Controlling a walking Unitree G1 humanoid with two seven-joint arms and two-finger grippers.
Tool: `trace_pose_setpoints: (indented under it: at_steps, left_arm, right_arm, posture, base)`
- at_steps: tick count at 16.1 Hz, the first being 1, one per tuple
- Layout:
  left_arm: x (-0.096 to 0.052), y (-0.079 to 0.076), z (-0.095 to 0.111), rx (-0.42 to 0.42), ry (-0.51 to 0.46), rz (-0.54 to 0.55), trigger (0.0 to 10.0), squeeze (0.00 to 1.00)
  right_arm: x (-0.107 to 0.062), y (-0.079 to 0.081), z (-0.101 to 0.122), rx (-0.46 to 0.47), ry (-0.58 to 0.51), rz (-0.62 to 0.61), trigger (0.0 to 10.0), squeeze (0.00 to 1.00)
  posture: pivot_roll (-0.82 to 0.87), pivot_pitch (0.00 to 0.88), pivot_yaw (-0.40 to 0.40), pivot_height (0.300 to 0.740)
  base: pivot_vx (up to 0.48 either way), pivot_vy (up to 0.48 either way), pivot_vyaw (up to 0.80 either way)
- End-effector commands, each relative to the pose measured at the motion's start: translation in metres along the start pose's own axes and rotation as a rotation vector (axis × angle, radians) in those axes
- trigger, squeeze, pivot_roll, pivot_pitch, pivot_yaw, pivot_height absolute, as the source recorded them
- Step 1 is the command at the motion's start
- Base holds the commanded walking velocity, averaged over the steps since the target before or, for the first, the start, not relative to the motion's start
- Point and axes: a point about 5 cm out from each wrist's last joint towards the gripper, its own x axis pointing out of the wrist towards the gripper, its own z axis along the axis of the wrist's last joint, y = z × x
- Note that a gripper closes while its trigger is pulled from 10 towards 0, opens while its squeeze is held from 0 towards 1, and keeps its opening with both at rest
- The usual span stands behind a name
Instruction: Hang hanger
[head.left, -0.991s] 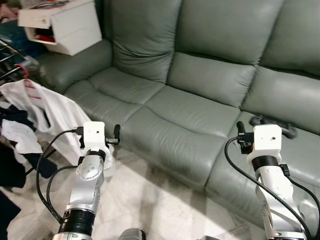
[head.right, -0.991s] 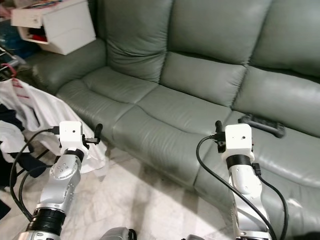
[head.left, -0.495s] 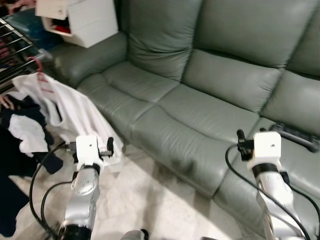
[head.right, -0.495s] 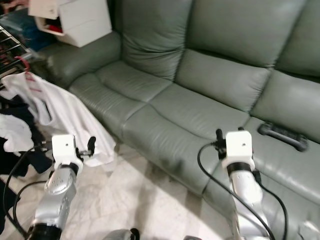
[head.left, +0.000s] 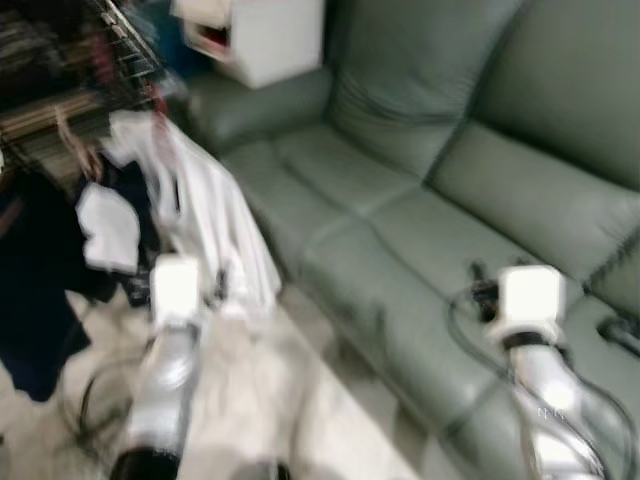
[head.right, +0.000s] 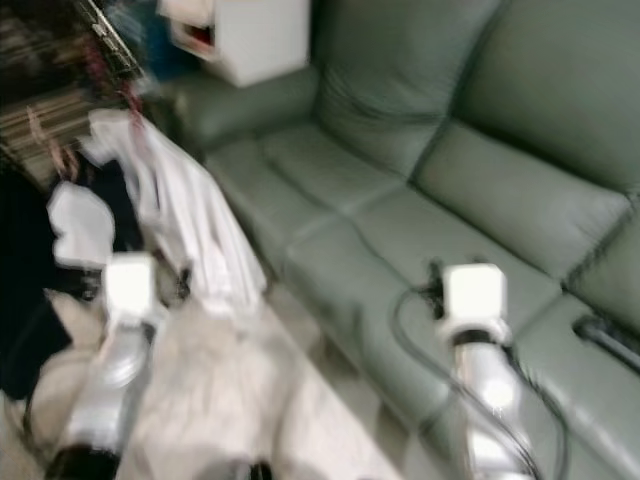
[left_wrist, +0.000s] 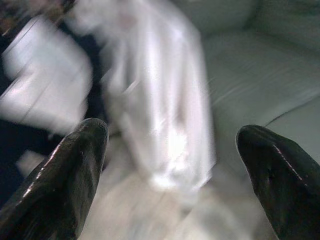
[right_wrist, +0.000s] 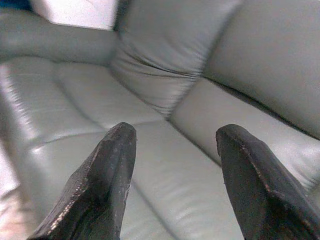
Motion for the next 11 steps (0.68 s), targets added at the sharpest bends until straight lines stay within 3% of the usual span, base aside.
trace_pose_setpoints:
  at_steps: [1, 6, 8, 9, 11]
  left_arm:
    - [-0.001, -0.004, 0.000, 0.003, -0.005, -0.009, 10.0, 0.00]
    - [0.016, -0.005, 0.020, 0.044, -0.075, 0.019, 10.0, 0.00]
    - [0.021, -0.002, 0.023, 0.046, -0.083, 0.040, 10.0, 0.00]
    - [0.021, 0.001, 0.022, 0.042, -0.080, 0.054, 10.0, 0.00]
    - [0.019, -0.003, 0.018, 0.013, -0.074, 0.028, 10.0, 0.00]
  right_arm:
    - [0.000, -0.002, -0.003, -0.003, 0.007, 0.006, 10.0, 0.00]
    - [0.021, 0.007, 0.020, -0.018, -0.085, 0.053, 10.0, 0.00]
    - [0.022, 0.004, 0.020, -0.005, -0.097, 0.049, 10.0, 0.00]
    - [0.022, -0.001, 0.018, 0.070, -0.090, 0.022, 10.0, 0.00]
    - [0.021, -0.003, 0.015, 0.090, -0.081, 0.013, 10.0, 0.00]
  posture:
    - [-0.06, 0.000, 0.056, 0.740]
    - [-0.06, 0.000, 0.055, 0.740]
    - [-0.06, 0.000, 0.054, 0.740]
    - [-0.06, 0.000, 0.056, 0.740]
    - [-0.06, 0.000, 0.061, 0.740]
  base:
    - [0.000, 0.000, 0.79]
    - [0.000, 0.000, 0.79]
    - [0.000, 0.433, 0.76]
    - [0.000, 0.480, 0.00]
    - [0.000, 0.480, 0.00]
